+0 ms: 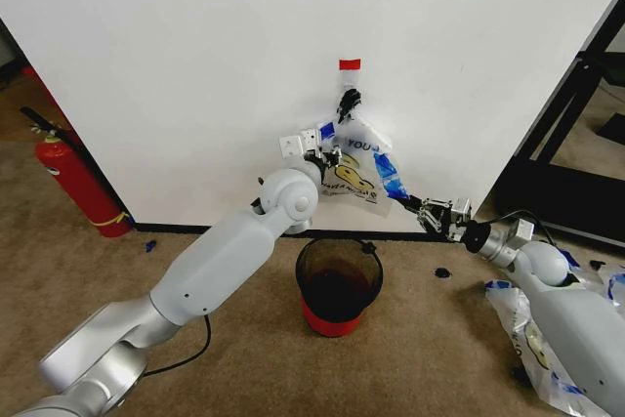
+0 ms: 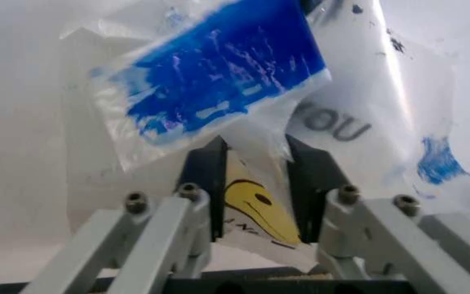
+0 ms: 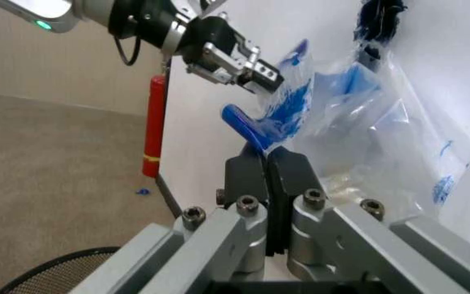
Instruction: Pick up the garbage bag from the wall and place it over the trash bin.
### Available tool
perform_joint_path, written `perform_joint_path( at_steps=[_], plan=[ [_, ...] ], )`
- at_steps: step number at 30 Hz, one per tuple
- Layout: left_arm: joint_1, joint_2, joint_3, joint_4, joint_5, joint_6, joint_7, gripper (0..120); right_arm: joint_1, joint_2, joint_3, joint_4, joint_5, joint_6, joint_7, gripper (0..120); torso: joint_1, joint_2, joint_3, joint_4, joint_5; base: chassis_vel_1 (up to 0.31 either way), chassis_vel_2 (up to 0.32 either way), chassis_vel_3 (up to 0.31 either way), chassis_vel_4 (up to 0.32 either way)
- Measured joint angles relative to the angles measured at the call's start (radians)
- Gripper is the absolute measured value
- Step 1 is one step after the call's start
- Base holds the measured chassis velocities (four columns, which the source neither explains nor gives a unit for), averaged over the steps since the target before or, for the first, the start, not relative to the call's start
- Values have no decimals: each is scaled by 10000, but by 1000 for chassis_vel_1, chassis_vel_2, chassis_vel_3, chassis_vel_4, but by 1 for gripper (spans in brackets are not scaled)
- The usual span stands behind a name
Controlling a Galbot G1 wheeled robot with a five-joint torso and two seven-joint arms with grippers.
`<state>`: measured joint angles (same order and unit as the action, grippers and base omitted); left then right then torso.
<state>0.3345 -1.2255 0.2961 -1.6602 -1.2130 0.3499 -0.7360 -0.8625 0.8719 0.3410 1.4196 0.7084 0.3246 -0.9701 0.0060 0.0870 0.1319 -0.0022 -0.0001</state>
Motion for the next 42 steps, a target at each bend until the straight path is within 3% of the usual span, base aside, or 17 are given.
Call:
perform_joint_path(
  at_steps=[7,31,42],
  plan=[
    [660,293,-236,-583,172,1,22,0,-1,-10,10,-39,142,54,229,0,0,0,0,0,0,0,0,0,0],
    [2714,353,-843,-1599,761,-314,401,0,131,35,-133,-214,431,53,512,0,-1,1,-1,0,0,0,0,0,0],
    [3438,381,-998,-1748,1381,-946,1021,0,154,88,-223,-228,413,58,542,0,-1,1,-1,0,0,0,0,0,0]
  ],
)
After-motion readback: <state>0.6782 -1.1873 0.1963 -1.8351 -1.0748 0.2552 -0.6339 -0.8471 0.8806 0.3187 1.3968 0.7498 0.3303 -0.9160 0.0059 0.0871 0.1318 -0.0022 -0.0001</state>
